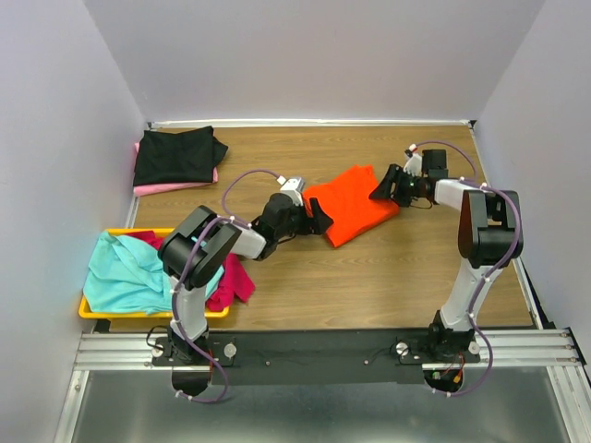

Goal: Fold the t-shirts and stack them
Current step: Neatly place the folded tshirt to the corner

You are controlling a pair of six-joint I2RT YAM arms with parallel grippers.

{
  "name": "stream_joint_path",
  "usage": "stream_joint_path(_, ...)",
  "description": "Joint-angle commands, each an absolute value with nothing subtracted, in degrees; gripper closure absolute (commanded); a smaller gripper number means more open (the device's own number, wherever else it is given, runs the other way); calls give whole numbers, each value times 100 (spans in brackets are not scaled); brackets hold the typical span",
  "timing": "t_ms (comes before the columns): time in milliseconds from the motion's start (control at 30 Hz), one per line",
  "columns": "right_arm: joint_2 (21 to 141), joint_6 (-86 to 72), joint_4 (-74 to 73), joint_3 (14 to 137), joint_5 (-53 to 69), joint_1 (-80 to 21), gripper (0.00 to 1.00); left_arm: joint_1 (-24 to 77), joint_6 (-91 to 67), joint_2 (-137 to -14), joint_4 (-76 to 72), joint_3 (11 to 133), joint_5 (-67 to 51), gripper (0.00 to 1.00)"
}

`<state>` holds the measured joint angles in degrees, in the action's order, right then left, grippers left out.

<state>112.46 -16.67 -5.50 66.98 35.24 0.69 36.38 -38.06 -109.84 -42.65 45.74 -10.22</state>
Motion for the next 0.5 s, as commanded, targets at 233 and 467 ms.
stream_joint_path(233, 11215, -1644, -932, 6478, 3375, -193, 33, 3806, -4078, -11672, -3981, 4816, -1055, 13)
stream_joint_path(467, 11215, -1644, -914, 6486, 3428, -229, 33, 3911, -4087, -12041, -3903, 5176, -1037, 22)
